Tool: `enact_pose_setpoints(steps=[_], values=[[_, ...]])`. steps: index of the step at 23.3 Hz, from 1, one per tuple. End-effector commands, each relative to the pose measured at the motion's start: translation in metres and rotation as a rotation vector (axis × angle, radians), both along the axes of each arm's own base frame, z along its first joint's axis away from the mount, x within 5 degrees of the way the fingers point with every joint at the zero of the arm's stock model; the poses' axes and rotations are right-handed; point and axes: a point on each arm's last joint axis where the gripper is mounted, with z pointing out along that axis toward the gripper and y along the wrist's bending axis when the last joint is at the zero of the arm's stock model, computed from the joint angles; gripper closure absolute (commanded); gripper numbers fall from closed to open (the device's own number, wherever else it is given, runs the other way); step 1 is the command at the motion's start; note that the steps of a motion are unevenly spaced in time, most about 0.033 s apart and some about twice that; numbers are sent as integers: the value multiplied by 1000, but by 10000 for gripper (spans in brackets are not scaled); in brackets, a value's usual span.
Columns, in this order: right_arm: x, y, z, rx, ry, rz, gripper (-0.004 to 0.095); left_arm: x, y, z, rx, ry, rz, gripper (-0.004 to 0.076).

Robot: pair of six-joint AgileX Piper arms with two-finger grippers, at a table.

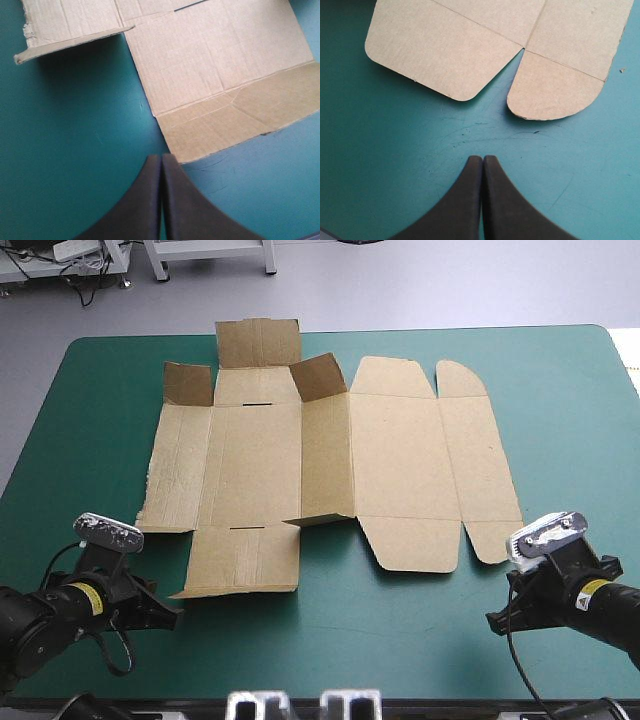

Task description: Fold the box

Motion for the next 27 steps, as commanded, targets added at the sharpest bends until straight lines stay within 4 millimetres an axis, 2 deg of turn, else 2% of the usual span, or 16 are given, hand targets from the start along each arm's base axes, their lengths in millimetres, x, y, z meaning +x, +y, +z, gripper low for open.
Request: enact_pose_setpoints(steps=[1,9,15,17,19,21,24,25,27], values=[[3,1,9,7,-46,8,932,3,-3,9,-37,-54,-5,734],[3,1,9,2,-49,15,932,3,-3,9,-37,-54,-5,734],[5,1,10,-4,-80,27,932,20,1,43,40,-213,12,725],[5,2,11,-17,-94,48,932,43,-8,69,67,-254,10,710],[5,2,11,-26,-98,59,932,56,-16,78,85,-274,-25,710],[5,2,11,-31,-105,65,932,85,-27,85,89,-296,-30,710],[5,3,11,-26,-105,77,932,134,-38,70,-42,-131,-104,710],[5,3,11,-26,-106,83,932,150,-36,58,-165,-55,-159,710],[5,3,11,-28,-108,88,932,163,-19,48,-232,5,-175,710]])
